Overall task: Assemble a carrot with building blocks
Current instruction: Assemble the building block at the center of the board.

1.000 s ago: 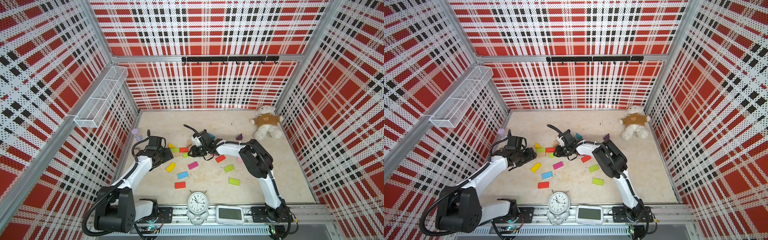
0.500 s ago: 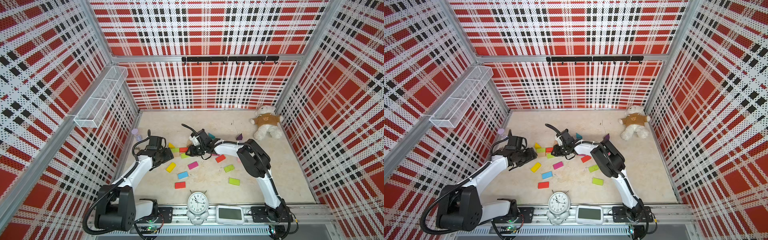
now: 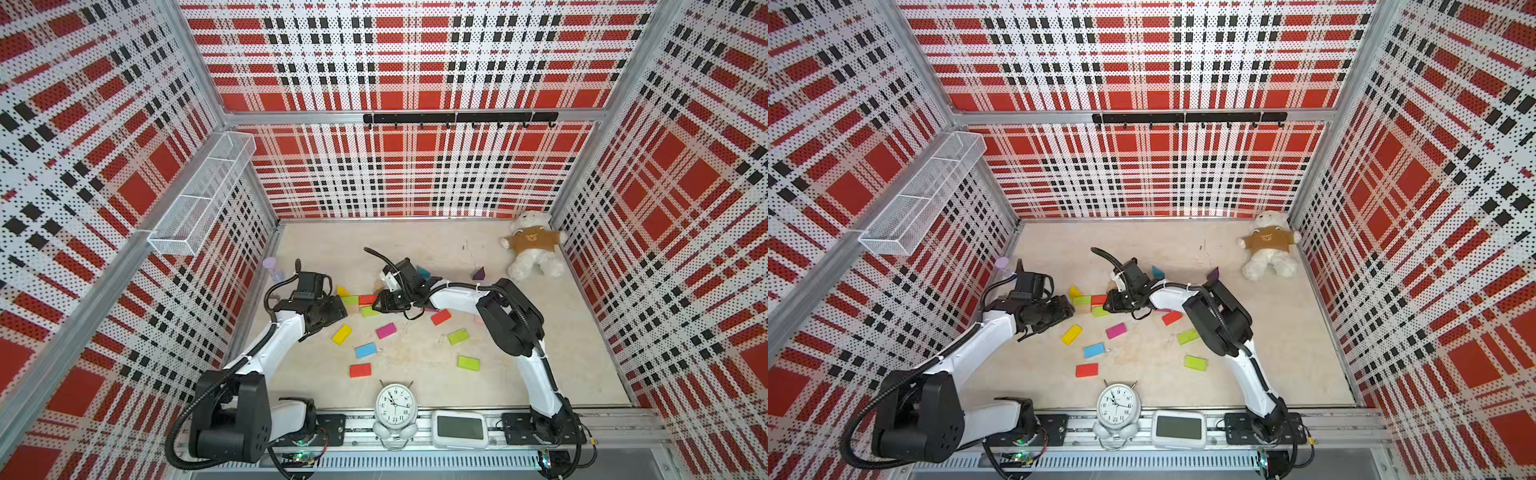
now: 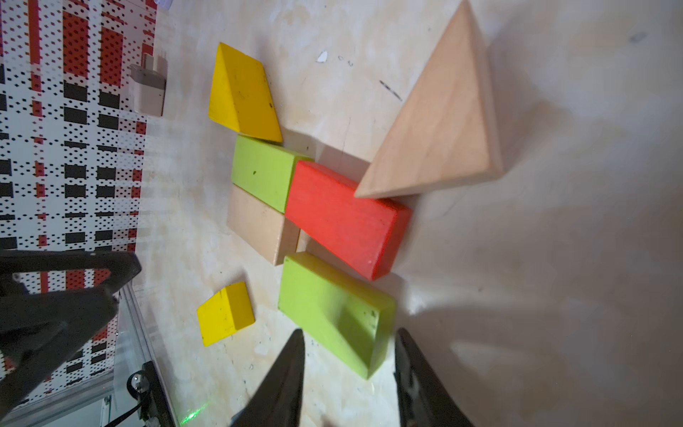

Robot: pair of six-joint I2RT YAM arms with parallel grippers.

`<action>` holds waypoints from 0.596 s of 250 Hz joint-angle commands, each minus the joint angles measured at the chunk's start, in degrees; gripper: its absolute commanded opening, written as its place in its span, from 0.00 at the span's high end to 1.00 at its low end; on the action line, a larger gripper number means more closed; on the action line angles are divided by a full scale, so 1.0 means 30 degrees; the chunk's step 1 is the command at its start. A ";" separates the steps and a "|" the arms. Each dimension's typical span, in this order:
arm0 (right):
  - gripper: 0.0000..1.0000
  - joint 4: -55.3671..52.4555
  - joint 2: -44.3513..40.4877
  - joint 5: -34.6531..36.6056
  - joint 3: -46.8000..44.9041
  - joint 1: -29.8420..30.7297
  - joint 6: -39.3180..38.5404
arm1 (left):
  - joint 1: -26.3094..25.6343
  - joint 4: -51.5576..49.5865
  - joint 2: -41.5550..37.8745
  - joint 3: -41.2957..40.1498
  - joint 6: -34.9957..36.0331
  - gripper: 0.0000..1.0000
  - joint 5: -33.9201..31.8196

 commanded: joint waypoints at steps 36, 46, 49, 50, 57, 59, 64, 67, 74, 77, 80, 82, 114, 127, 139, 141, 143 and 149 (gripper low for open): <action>0.58 0.0213 -0.2452 0.0576 -0.1636 0.0368 -0.0780 | -0.0217 0.0108 -0.0821 -0.0339 -0.0093 0.30 -0.0604; 0.59 0.0097 -0.2529 0.0630 -0.1854 0.0528 -0.0911 | -0.0253 0.0110 -0.0872 -0.0405 -0.0120 0.30 -0.0675; 0.59 0.0038 -0.2545 0.0641 -0.1910 0.0557 -0.0981 | -0.0265 0.0110 -0.0898 -0.0411 -0.0134 0.30 -0.0679; 0.59 0.0013 -0.2553 0.0654 -0.1919 0.0585 -0.0993 | -0.0270 0.0110 -0.0918 -0.0427 -0.0129 0.30 -0.0665; 0.59 -0.0116 -0.2543 0.0724 -0.2048 0.0689 -0.1060 | -0.0275 0.0110 -0.0940 -0.0464 -0.0165 0.30 -0.0667; 0.59 -0.0148 -0.2541 0.0740 -0.2096 0.0719 -0.1106 | -0.0253 0.0110 -0.0954 -0.0469 -0.0164 0.30 -0.0676; 0.60 -0.0186 -0.2559 0.0777 -0.2157 0.0756 -0.1157 | -0.0275 0.0110 -0.0967 -0.0498 -0.0165 0.30 -0.0678; 0.61 -0.0213 -0.2538 0.0809 -0.2216 0.0806 -0.1173 | -0.0279 0.0110 -0.1005 -0.0526 -0.0188 0.30 -0.0698; 0.62 -0.0188 -0.2501 0.0800 -0.2323 0.0889 -0.1177 | -0.0289 0.0110 -0.1005 -0.0558 -0.0209 0.30 -0.0737; 0.62 -0.0188 -0.2479 0.0783 -0.2383 0.0925 -0.1187 | -0.0317 0.0110 -0.1020 -0.0559 -0.0234 0.30 -0.0753; 0.63 -0.0188 -0.2436 0.0777 -0.2434 0.0959 -0.1170 | -0.0310 0.0102 -0.1048 -0.0585 -0.0233 0.30 -0.0766; 0.63 -0.0188 -0.2419 0.0746 -0.2434 0.0962 -0.1192 | -0.0313 0.0108 -0.1039 -0.0587 -0.0239 0.30 -0.0767; 0.64 -0.0066 -0.1826 0.0558 -0.2356 0.1219 -0.1164 | -0.0397 0.0118 -0.0997 -0.0589 -0.0217 0.31 -0.0797; 0.65 -0.0071 -0.1531 0.0471 -0.2127 0.1278 -0.1165 | -0.0403 0.0108 -0.0970 -0.0566 -0.0194 0.31 -0.0826; 0.65 -0.0069 -0.1240 0.0452 -0.1892 0.1305 -0.1155 | -0.0425 0.0124 -0.0935 -0.0531 -0.0202 0.31 -0.0797; 0.65 -0.0070 -0.1205 0.0445 -0.1852 0.1305 -0.1152 | -0.0444 0.0128 -0.0952 -0.0530 -0.0180 0.31 -0.0797; 0.65 -0.0070 -0.1152 0.0444 -0.1835 0.1312 -0.1151 | -0.0449 0.0107 -0.0928 -0.0530 -0.0189 0.31 -0.0819; 0.65 -0.0071 -0.1005 0.0446 -0.1691 0.1316 -0.1151 | -0.0426 0.0134 -0.0919 -0.0502 -0.0184 0.31 -0.0819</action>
